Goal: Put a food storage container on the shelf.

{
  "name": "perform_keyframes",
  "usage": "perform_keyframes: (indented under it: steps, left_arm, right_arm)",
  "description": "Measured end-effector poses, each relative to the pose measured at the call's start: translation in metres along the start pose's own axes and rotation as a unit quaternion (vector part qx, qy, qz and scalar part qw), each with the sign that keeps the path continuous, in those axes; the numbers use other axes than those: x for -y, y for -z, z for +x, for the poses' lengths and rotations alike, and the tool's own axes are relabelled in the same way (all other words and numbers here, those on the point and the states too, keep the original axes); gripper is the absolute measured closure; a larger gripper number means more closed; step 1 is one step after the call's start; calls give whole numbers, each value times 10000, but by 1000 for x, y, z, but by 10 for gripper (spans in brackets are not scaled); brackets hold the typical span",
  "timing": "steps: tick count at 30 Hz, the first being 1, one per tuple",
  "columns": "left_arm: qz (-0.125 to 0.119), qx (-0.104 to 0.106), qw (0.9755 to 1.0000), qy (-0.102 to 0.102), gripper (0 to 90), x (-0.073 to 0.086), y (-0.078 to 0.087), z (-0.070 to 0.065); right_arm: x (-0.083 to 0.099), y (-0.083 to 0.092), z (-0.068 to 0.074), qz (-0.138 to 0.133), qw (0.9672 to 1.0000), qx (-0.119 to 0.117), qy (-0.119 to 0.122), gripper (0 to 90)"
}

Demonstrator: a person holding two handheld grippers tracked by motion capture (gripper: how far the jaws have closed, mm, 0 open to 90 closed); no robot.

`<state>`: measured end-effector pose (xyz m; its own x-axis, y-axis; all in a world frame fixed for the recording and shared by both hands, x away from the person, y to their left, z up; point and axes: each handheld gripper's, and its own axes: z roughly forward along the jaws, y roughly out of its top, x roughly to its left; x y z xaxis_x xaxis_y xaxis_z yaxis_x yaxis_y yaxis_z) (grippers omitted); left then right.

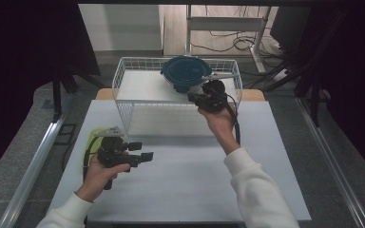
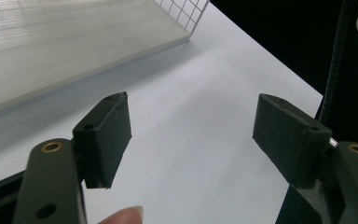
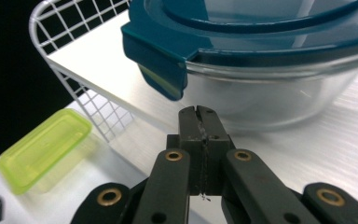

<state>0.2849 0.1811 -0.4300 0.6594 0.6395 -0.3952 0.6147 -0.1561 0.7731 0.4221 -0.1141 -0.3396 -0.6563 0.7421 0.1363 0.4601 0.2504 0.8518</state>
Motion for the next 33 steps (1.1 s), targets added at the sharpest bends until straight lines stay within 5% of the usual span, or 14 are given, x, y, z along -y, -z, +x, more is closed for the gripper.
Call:
perform_keyframes:
  steps: [10,17,21,29,33]
  left_arm:
    - [51,-176,9998,-87,278,5,1,-1]
    - [79,-247,9995,-204,279,15,-1,-7]
    - [147,-332,9990,-260,280,22,-1,-9]
    - [291,-458,9982,-244,281,39,0,-13]
    - [389,-544,9974,-266,281,47,-1,-13]
  right_arm:
    - [36,46,6,-27,9993,-352,156,889]
    - [89,81,11,75,9969,-678,384,888]
    - [121,95,11,216,9961,-673,536,889]
    - [185,101,11,743,9931,-790,453,888]
    - [196,99,12,883,9913,-826,516,888]
